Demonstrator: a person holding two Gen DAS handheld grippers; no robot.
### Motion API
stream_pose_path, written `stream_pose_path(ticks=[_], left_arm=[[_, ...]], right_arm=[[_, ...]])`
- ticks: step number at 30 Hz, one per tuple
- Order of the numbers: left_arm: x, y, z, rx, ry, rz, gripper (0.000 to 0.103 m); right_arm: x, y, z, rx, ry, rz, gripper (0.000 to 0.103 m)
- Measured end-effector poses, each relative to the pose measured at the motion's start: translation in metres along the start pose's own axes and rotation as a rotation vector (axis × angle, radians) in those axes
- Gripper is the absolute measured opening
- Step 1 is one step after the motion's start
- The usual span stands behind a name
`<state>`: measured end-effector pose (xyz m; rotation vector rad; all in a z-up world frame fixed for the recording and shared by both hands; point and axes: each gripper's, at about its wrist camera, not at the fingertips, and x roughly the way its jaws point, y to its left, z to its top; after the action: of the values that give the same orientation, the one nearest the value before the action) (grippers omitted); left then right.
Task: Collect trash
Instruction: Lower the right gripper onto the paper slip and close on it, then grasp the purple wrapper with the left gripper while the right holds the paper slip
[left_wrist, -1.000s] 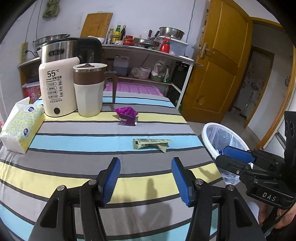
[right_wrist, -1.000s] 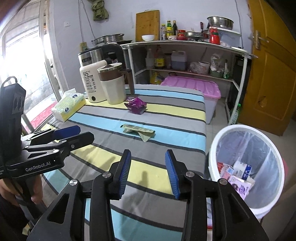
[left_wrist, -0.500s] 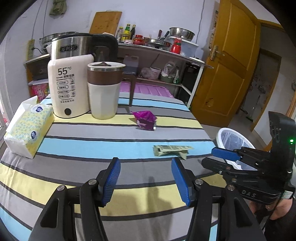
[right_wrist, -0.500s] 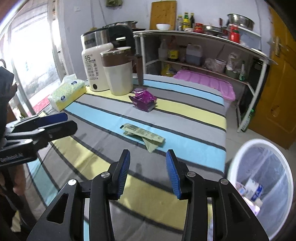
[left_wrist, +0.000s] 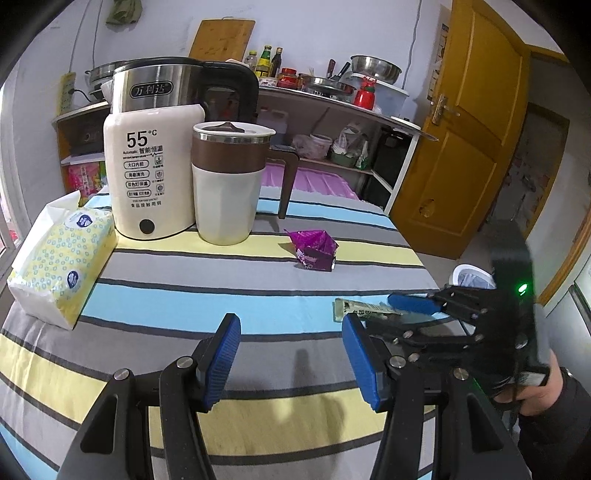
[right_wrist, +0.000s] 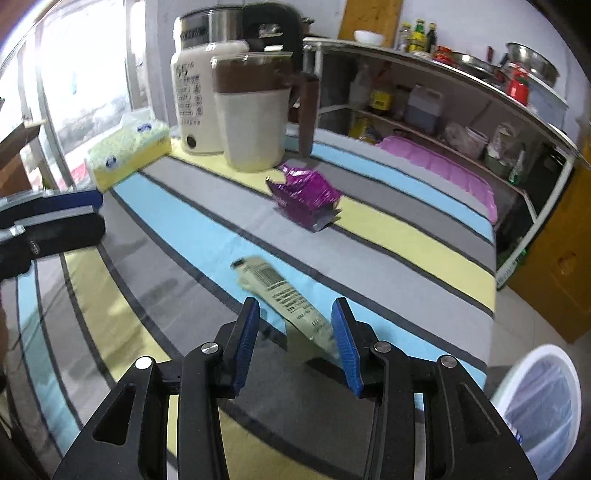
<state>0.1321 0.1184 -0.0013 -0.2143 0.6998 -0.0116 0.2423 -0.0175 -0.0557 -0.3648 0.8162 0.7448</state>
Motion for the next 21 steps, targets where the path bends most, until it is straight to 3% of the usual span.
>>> stream_pose_path(ticks=[3,5,12,14,21], left_arm=[[0.002,0.002,0.005,-0.004,0.000,-0.006,0.057],[0.004,0.002,0.008,-0.005,0.000,-0.009,0.057],[0.014,-0.010,0.022,0.011,0.001,-0.033,0.057],[0.019,-0.015,0.026,0.022,0.005,-0.038,0.057],[0.053,-0.030,0.041,0.055,0.059,-0.062,0.057]], right_arm=[[0.006,-0.001,-0.002,0.018,0.026,0.014,0.042],[0.003,-0.004,-0.002,0.058,0.017,0.033,0.028],[-0.013,-0.015,-0.011,0.184,-0.018,0.049,0.018],[-0.019,-0.016,-0.013,0.197,-0.031,0.047,0.010],[-0.029,-0.025,-0.024,0.244,-0.047,0.056,0.008]])
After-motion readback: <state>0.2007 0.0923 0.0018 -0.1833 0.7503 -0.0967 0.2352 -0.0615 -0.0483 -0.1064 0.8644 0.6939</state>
